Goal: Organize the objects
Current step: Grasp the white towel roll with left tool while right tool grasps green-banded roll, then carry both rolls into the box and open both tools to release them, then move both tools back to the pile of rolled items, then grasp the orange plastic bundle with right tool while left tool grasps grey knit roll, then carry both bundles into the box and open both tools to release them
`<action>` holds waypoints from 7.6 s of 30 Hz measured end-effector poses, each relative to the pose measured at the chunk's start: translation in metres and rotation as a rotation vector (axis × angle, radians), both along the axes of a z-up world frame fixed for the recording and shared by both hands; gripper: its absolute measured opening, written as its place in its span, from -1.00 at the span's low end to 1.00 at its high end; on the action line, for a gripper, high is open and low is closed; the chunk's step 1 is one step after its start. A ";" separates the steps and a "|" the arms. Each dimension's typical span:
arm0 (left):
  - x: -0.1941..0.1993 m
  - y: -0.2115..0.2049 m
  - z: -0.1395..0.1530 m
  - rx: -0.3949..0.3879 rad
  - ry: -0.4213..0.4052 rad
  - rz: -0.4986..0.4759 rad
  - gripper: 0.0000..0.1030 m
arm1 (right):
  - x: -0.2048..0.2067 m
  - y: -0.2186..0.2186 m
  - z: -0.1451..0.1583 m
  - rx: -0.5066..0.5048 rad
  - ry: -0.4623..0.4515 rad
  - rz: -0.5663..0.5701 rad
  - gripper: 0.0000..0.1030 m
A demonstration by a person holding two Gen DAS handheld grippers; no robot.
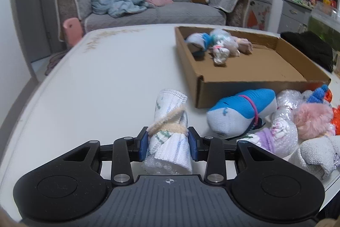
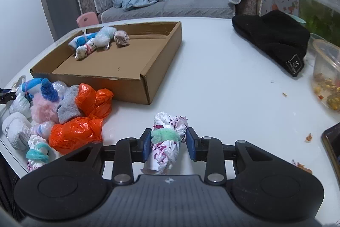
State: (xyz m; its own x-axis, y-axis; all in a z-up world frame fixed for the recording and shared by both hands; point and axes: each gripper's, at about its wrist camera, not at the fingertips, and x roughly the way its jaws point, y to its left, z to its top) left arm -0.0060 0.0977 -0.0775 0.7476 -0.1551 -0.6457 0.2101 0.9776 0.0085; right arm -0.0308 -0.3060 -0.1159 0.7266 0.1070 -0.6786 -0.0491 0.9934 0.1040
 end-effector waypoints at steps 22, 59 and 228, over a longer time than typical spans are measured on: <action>0.020 -0.016 0.153 0.041 -0.209 -0.036 -0.15 | 0.044 -0.013 0.118 -0.075 -0.248 0.058 -0.40; 0.161 -0.119 0.029 0.090 0.128 -0.139 -0.14 | 0.196 0.133 0.047 -0.035 0.052 0.406 -0.40; 0.158 -0.235 0.061 0.015 -0.062 -0.404 0.65 | 0.175 0.018 0.054 -0.082 -0.138 0.324 0.16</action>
